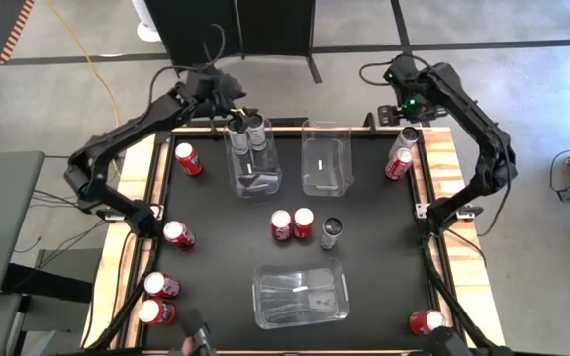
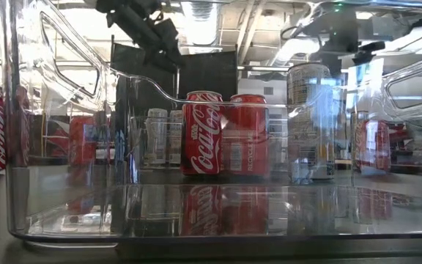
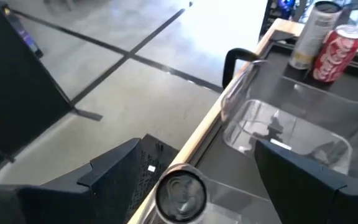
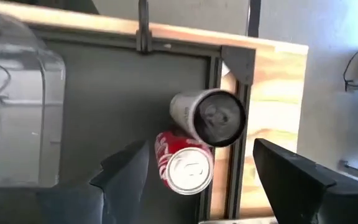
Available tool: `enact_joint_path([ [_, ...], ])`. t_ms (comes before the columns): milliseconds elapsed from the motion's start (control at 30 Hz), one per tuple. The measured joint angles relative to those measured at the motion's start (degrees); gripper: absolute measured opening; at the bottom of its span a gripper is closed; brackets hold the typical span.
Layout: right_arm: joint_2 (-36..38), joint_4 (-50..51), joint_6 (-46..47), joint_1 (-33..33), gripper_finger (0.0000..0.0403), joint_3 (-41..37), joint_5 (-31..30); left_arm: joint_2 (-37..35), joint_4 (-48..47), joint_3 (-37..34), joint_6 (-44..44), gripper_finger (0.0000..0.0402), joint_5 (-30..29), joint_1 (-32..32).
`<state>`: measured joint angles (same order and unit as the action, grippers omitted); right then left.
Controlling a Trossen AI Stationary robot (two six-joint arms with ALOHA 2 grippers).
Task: Sort soda cans
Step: Put the top white soda can into the top left transparent bin
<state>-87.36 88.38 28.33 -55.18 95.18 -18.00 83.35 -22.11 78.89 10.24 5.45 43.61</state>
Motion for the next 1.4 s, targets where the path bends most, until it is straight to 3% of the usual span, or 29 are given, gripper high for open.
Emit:
enact_joint_path([
  [167, -3.2, 0.5, 8.7, 0.7, 0.0296, 0.0, 0.4, -1.0, -0.6, 0.0, -1.0, 0.0310, 0.1, -2.1],
  [233, -4.7, -1.9, 14.1, 1.4, 0.0296, 0.0, 3.0, -1.0, -0.9, 0.0, -2.6, 0.0310, 0.1, -2.9],
  [333, -6.9, -4.0, 14.8, 3.0, 0.0296, -0.1, 7.1, -0.9, -1.1, 0.0, -4.7, 0.0309, 0.1, -3.7],
  [600, -7.1, 0.9, 33.8, 8.8, 0.0296, -0.1, -3.6, -0.9, -4.8, 0.0, -4.4, 0.0309, 0.0, -4.2],
  [800, -6.6, 1.6, 44.7, 11.8, 0.0296, -1.5, -6.4, -0.9, -7.6, 0.0, -4.1, 0.0309, 0.0, -4.6],
  [1167, -4.2, 1.7, 69.1, 20.6, 0.0296, -16.7, -19.9, -0.9, -12.5, 0.0, -1.4, 0.0309, 0.0, -5.1],
  [1400, -3.8, 1.5, 75.7, 22.9, 0.0296, -23.1, -25.9, -0.9, -11.7, 0.0, -0.2, 0.0309, 0.0, -5.1],
])
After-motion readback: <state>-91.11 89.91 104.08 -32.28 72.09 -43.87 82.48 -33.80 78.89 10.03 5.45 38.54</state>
